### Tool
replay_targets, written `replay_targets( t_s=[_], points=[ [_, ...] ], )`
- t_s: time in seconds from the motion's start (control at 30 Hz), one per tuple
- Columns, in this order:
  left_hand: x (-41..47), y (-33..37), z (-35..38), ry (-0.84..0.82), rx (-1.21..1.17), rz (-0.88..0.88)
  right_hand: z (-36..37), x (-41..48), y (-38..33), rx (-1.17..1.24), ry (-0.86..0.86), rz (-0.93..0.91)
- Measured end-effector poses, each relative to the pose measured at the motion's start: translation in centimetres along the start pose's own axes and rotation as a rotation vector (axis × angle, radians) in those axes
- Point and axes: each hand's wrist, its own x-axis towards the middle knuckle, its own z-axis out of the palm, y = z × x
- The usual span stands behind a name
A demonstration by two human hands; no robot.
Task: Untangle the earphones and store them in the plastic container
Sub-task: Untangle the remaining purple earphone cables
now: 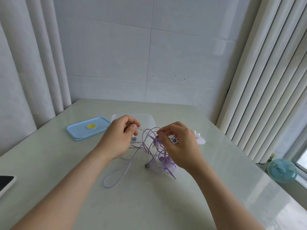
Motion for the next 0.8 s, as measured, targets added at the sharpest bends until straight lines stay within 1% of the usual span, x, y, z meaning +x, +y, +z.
replay_targets(
  t_s=[0.07, 0.17, 0.23, 0.3, 0.37, 0.43, 0.5, 0.57, 0.6, 0.73, 0.8],
  points=[
    [0.0, 0.0, -0.1, -0.025, 0.035, 0.007, 0.1, 0.0, 0.1, 0.019, 0.031, -0.007],
    [-0.1, 0.1, -0.3, -0.024, 0.159, 0.038, 0.1, 0.0, 0.0, -0.007, 0.11, -0.023],
    [-0.3, 0.2, -0.3, -0.046, 0.208, 0.031, 0.0, 0.1, -0.1, 0.035, 0.132, 0.029],
    [-0.2, 0.1, -0.1, -0.096, 0.294, 0.033, -0.4, 0.4, -0.3, 0.235, 0.113, 0.132],
    [-0.3, 0.1, 0.1, -0.144, 0.453, 0.037, -0.7, 0.5, -0.7, 0.439, 0.107, 0.194],
    [-0.4, 0.1, 0.2, -0.161, 0.56, 0.02, -0.7, 0.6, -1.0, 0.565, 0.118, 0.237],
    [-0.6, 0.3, 0.3, -0.139, 0.602, 0.036, -1.0, 0.8, -1.1, 0.683, 0.123, 0.291],
    [-0.6, -0.1, 0.3, -0.079, 0.643, 0.06, -1.3, 0.8, -1.1, 0.753, 0.123, 0.323],
    [-0.5, -0.3, 0.2, -0.052, 0.659, 0.065, -1.5, 0.8, -1.1, 0.731, 0.13, 0.319],
    [-0.4, -0.8, 0.0, 0.032, 0.678, 0.064, -1.3, 0.4, -0.7, 0.487, 0.173, 0.215],
    [-0.3, -1.1, -0.1, 0.055, 0.672, 0.044, -1.1, 0.4, -1.0, 0.482, 0.201, 0.213]
  ],
)
